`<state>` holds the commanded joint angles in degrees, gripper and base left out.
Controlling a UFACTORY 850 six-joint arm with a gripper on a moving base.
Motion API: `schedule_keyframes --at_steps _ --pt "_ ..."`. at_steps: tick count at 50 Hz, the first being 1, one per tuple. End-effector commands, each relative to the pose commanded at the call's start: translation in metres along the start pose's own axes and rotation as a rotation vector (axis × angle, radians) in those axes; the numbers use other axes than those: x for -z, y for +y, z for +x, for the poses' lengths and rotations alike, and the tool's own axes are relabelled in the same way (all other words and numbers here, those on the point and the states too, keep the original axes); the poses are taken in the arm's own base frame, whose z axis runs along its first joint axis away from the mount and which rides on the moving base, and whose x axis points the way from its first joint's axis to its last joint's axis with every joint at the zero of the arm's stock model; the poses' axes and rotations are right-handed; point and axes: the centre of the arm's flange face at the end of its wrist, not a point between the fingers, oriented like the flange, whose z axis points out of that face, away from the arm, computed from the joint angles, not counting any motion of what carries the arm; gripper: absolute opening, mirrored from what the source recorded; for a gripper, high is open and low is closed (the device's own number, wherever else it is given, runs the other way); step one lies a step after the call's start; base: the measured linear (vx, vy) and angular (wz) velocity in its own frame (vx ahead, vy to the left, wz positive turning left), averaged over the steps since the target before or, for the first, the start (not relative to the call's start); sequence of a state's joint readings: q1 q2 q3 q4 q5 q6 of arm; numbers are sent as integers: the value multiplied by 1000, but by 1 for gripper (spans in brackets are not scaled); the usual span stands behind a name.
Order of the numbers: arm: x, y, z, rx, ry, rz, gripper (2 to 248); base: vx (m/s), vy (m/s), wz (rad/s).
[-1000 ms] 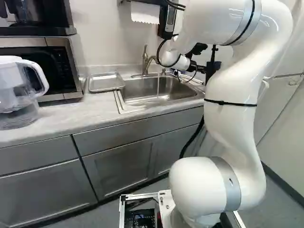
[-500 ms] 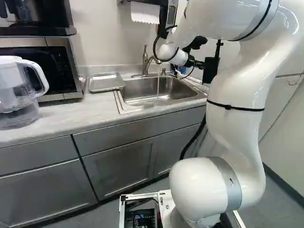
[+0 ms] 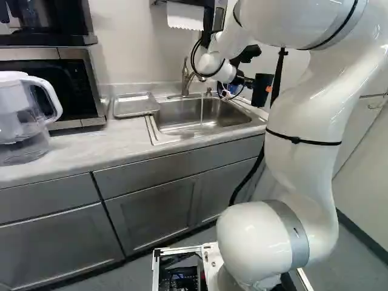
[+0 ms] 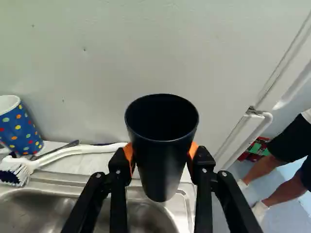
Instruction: Rinse the cup and place it in the tray
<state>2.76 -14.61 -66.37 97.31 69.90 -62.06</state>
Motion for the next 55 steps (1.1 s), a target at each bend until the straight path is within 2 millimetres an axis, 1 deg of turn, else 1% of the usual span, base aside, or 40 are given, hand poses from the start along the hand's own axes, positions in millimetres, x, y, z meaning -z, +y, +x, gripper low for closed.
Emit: schedule_keyframes --at_steps 40,55 --pt "37 -4 -20 13 -83 136 123 0 0 0" --pt "39 -4 -21 13 -86 138 123 0 0 0"
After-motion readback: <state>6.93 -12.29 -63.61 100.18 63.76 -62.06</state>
